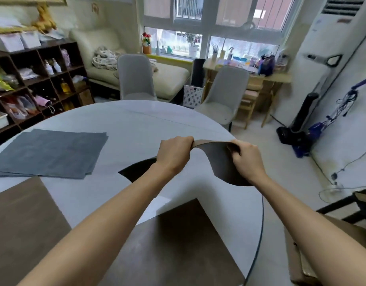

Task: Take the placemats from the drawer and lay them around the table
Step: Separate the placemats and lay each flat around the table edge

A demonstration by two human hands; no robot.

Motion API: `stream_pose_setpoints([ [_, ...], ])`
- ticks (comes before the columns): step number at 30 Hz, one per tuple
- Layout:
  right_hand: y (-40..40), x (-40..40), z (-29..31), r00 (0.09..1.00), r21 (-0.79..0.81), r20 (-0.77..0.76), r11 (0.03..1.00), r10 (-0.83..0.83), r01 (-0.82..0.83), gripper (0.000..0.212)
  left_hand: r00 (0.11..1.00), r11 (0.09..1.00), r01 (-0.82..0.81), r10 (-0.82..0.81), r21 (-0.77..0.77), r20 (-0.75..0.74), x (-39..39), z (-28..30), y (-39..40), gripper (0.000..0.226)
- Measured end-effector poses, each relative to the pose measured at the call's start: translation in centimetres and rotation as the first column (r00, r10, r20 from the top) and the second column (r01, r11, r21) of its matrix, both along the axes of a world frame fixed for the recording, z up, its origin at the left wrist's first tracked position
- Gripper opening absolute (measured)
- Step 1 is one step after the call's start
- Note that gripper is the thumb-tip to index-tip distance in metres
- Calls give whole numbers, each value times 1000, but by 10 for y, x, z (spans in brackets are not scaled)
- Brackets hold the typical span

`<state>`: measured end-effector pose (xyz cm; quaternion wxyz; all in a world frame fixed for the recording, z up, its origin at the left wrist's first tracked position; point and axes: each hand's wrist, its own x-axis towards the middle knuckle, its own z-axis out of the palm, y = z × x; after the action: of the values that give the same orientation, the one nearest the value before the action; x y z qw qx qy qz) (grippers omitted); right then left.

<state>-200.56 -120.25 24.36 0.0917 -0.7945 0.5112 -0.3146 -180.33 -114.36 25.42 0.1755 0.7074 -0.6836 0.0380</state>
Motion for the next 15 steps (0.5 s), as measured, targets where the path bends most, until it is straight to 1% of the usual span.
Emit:
stream_pose_setpoints([
  [4, -21, -25, 4, 999, -18, -20, 1000, 25, -26, 39, 1000, 1000, 3, -4, 7, 18, -26, -2, -24, 16],
  [7, -51, -46, -1, 999, -10, -30, 999, 44, -44, 38, 998, 999, -20, 18, 33, 52, -49, -6, -46, 17],
  [12, -109, -91, -25, 980, 38, -75, 983, 184, -182, 34, 975, 974, -199, 186, 110, 121, -99, -33, -81, 16],
  [15, -134, -124, -35, 969, 82, -79, 970, 234, -228, 34, 956, 929, -286, 262, 233, 130, -137, -52, -102, 17],
])
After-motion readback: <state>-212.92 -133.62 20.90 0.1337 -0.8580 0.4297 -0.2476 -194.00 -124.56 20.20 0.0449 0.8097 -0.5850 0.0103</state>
